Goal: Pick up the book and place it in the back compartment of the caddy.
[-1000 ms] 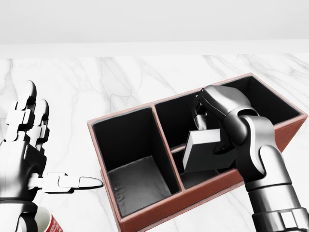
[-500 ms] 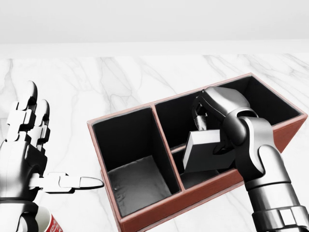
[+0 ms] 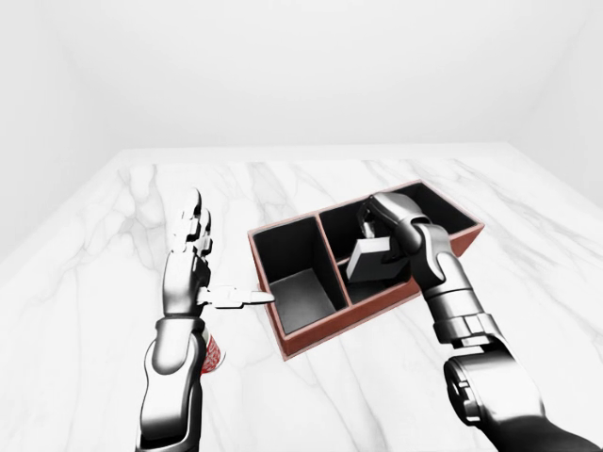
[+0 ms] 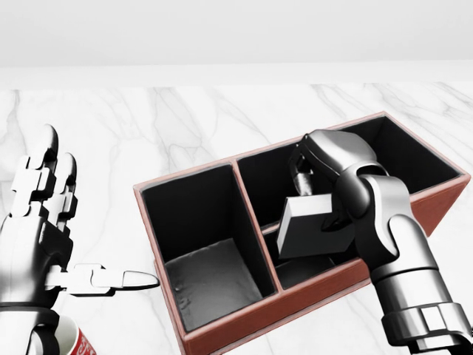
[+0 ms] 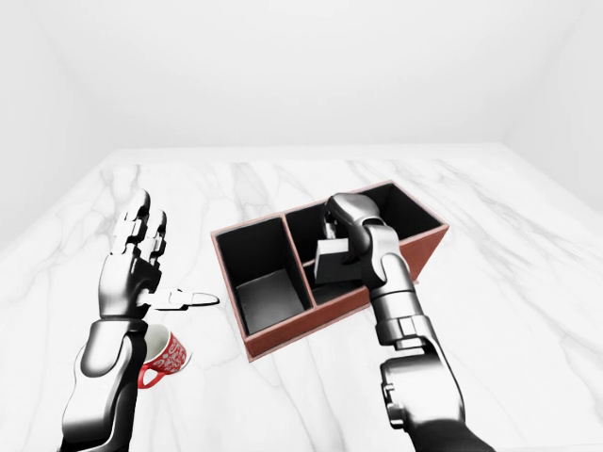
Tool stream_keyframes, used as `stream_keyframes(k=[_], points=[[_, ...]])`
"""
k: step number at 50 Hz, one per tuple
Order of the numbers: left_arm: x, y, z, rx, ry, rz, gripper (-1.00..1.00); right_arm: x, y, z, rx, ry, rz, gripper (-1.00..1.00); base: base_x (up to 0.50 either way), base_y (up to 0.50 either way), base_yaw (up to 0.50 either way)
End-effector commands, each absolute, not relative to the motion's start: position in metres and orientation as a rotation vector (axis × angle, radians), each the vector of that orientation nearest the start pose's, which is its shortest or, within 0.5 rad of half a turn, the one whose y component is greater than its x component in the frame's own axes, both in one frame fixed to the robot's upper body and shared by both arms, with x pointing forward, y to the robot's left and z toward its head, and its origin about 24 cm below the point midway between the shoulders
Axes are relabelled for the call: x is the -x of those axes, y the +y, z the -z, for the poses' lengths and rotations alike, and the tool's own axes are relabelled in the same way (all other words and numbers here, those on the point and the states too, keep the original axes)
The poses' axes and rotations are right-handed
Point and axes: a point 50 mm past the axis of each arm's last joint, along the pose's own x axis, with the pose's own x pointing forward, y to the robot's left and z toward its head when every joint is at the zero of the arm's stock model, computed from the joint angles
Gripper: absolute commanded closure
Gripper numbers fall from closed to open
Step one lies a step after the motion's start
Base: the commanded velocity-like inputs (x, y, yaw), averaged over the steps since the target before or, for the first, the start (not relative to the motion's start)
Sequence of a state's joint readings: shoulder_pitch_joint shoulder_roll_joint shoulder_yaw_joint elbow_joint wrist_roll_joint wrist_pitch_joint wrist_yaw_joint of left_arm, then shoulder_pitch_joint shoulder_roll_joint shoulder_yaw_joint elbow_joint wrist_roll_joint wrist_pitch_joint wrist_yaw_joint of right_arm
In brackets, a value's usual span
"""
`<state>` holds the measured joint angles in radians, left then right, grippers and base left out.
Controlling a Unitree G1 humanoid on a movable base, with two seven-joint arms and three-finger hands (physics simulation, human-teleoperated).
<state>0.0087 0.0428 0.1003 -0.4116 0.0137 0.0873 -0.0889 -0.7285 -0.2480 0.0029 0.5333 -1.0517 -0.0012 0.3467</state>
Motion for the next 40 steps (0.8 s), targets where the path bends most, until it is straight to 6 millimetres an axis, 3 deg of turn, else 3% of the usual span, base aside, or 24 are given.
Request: stream_keyframes(k=[1,40], points=[[-0.239,0.173,-0.127,-0.087,-0.312,-0.01,-1.0,-0.383,-0.157,-0.133,1.328,0.004,-0.219,1.0,0.0,0.0,0.0],[-0.239,0.173,-0.126,-0.089,-0.309,-0.008,-1.0,-0.383,-0.161,-0.114,1.328,0.028,-0.228,1.0,0.0,0.0,0.0]])
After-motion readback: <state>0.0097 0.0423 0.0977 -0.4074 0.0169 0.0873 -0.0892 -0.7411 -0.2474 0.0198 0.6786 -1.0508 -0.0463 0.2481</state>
